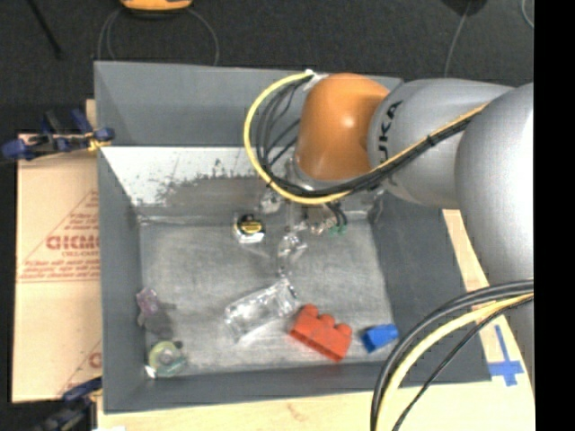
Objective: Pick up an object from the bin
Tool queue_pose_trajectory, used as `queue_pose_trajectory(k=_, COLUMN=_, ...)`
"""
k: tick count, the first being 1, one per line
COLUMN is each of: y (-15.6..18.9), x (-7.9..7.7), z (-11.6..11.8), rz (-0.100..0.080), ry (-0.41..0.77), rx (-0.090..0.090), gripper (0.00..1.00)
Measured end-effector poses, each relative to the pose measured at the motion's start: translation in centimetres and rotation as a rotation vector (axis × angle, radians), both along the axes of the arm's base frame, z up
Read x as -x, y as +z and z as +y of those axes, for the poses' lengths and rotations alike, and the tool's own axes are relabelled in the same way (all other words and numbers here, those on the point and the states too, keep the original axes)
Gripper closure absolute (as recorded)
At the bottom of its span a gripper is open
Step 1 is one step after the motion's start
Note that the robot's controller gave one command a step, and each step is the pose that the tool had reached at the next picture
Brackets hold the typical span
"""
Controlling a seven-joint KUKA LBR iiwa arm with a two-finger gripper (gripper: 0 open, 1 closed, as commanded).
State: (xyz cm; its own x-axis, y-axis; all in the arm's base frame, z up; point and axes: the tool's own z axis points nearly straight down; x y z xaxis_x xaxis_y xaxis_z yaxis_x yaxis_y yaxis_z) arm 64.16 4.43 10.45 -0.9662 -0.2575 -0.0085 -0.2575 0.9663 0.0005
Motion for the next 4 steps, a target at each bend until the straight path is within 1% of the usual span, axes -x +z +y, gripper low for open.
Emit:
queue_pose_trajectory(k=1, y=-0.7, x=1.0, z=3.8, rz=0.005, ry=0.066, rx=0.003, gripper=0.00)
queue_pose_trajectory(k=2, y=1.7, x=10.1, z=4.1, rz=0.005, ry=0.117, rx=0.002, gripper=0.00)
queue_pose_trajectory(k=3, y=8.2, x=16.0, z=-0.3, rz=0.004, ry=0.367, rx=0.007, gripper=0.00)
queue_pose_trajectory(k=4, y=0.6, x=17.0, z=-5.2, rz=0.013, ry=0.312, rx=0.003, gripper=0.00)
